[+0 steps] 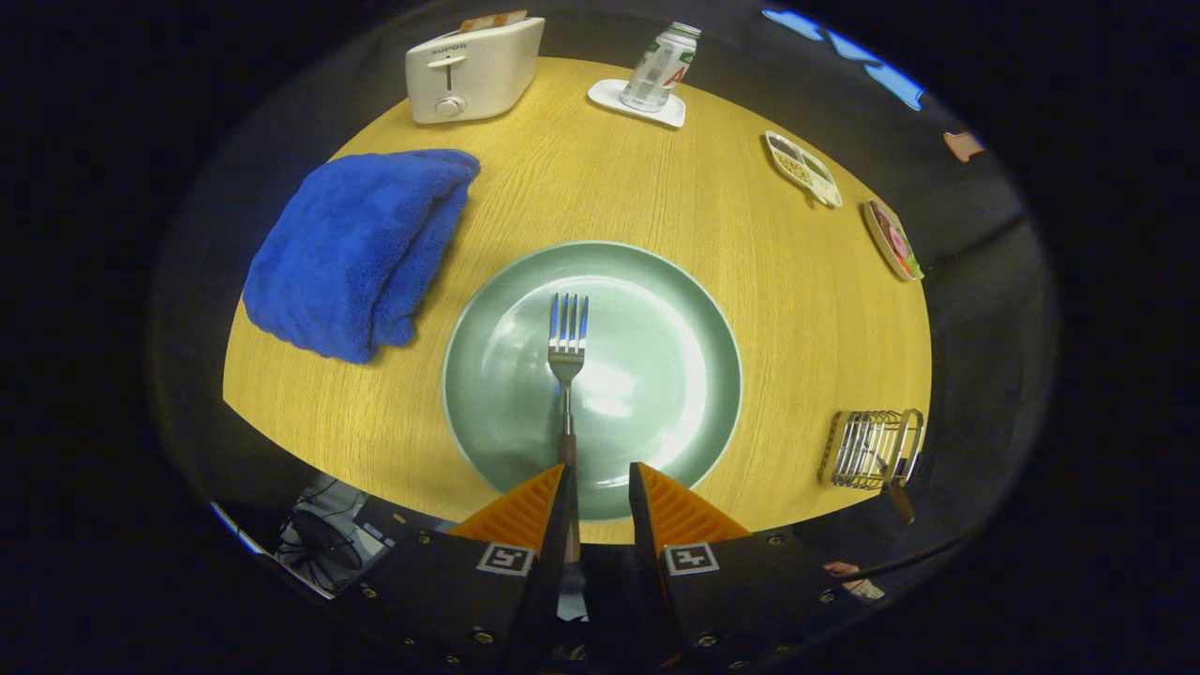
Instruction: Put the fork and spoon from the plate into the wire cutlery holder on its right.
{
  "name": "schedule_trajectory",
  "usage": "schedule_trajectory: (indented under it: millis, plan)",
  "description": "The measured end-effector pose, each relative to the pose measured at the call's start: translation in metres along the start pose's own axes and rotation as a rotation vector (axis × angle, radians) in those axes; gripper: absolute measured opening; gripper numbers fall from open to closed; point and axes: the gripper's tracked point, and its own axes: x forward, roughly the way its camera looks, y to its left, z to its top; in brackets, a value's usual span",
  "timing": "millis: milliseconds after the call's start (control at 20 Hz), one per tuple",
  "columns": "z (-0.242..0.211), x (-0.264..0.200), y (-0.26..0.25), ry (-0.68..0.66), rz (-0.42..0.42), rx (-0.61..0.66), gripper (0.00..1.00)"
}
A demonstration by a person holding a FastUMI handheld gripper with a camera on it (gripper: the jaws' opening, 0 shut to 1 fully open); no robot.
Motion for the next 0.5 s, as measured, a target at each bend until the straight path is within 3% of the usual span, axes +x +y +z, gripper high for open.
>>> schedule_trajectory:
  millis: [400,500]
  plan:
    - [-0.009,0.036,0.017,0.061,0.083,0.083,0.36]
    - [-0.006,0.033,0.015,0.024,0.076,0.087,0.11]
